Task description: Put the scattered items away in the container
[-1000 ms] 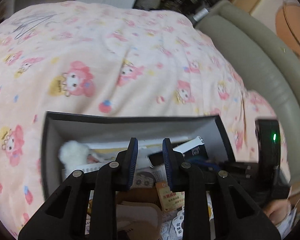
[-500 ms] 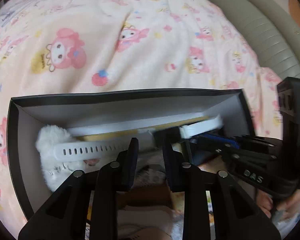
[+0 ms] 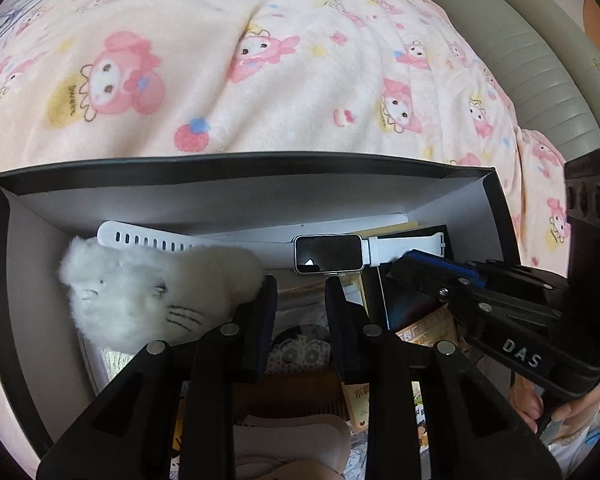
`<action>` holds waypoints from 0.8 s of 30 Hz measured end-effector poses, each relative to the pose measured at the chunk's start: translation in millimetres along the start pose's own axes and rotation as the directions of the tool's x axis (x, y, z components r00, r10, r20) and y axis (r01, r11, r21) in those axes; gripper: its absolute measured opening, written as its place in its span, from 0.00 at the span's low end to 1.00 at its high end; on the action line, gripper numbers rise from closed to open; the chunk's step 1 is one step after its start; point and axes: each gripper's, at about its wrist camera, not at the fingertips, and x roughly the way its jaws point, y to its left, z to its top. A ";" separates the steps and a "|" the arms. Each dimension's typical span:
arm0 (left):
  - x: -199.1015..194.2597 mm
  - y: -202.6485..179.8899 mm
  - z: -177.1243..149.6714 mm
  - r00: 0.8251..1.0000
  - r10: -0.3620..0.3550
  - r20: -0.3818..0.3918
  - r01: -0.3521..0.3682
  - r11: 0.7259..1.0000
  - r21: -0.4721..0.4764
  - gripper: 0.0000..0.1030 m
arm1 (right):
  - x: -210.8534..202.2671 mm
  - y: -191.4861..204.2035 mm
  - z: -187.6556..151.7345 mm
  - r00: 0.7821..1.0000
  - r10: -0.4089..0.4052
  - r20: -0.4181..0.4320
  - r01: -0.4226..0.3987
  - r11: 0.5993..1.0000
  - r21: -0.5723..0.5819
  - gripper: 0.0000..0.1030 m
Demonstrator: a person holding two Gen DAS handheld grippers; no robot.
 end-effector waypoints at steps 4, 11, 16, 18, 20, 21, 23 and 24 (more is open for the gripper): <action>-4.3 -5.6 0.9 1.000 0.000 0.031 -0.001 1.000 0.017 0.24 | -5.0 7.1 0.1 0.999 -0.042 0.034 0.043 0.999 -0.015 0.08; -47.7 -13.6 -9.8 0.977 0.067 0.203 -0.073 0.997 0.022 0.52 | -46.3 17.1 -14.0 0.975 -0.159 0.156 0.164 0.986 -0.021 0.46; -112.7 -27.9 -40.8 0.917 0.128 0.377 -0.157 0.986 0.047 0.74 | -93.8 40.6 -43.2 0.942 -0.210 0.263 0.223 0.974 -0.023 0.68; -141.9 -34.5 -58.5 0.887 0.147 0.438 -0.182 0.983 0.038 0.83 | -116.9 47.8 -61.3 0.918 -0.217 0.332 0.224 0.974 0.015 0.78; -169.3 -38.5 -75.1 0.867 0.140 0.479 -0.167 0.986 0.014 0.88 | -136.5 56.3 -77.5 0.899 -0.225 0.375 0.227 0.973 0.040 0.79; -182.0 -41.4 -83.1 0.857 0.133 0.498 -0.159 0.987 0.008 0.92 | -147.7 61.2 -85.3 0.892 -0.230 0.390 0.231 0.972 0.046 0.79; -204.0 -50.0 -97.4 0.835 0.151 0.529 -0.179 0.984 0.001 1.00 | -169.2 69.9 -96.2 0.880 -0.230 0.416 0.230 0.972 0.049 0.79; -214.1 -54.8 -104.1 0.824 0.165 0.543 -0.195 0.981 -0.002 0.99 | -180.9 73.8 -101.4 0.873 -0.231 0.430 0.230 0.972 0.055 0.79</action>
